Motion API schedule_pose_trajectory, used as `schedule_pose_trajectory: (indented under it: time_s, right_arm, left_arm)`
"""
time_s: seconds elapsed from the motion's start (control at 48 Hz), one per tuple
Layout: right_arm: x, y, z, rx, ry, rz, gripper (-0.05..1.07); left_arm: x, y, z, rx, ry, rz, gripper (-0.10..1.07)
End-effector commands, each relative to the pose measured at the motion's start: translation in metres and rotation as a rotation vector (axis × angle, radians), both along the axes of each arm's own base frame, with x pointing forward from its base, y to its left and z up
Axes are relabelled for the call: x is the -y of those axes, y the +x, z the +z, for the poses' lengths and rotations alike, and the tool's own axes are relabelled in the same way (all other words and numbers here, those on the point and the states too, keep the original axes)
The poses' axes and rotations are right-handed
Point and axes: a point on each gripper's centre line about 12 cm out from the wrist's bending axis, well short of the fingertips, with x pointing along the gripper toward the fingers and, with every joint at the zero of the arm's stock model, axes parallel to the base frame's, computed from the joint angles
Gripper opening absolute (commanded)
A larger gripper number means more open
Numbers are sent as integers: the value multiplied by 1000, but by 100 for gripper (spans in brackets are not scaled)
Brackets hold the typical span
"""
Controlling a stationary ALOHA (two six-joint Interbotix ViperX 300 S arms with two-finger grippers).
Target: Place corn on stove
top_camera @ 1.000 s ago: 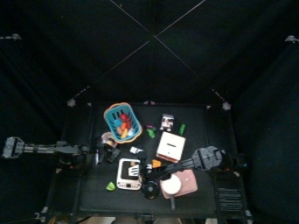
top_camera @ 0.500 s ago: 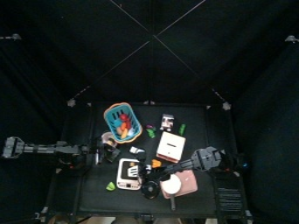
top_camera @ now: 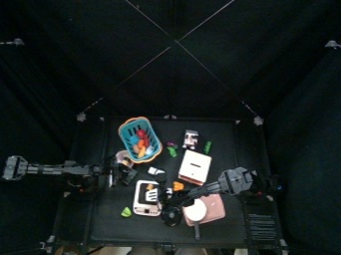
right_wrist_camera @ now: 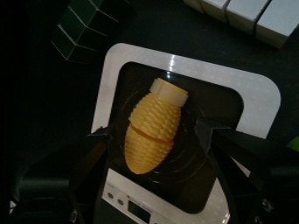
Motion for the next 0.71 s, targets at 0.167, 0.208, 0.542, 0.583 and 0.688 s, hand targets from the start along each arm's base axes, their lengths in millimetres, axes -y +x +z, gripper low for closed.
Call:
schedule_pose_trajectory:
  time_s: [0.167, 0.208, 0.542, 0.583, 0.688]
  right_arm:
    - [1, 2, 16, 26, 3, -2, 102]
    - [1, 1, 14, 23, 2, -1, 102]
    - [0, 5, 21, 39, -8, 12, 102]
    - [0, 6, 22, 40, -9, 13, 102]
    - [0, 6, 24, 45, -15, 16, 102]
  left_arm:
    - [-1, 3, 6, 21, 2, 3, 78]
    - [-1, 3, 7, 24, 3, 3, 78]
    - [-1, 2, 5, 20, 2, 3, 78]
    - [-1, 2, 6, 21, 2, 3, 78]
    - [-1, 3, 5, 20, 2, 3, 78]
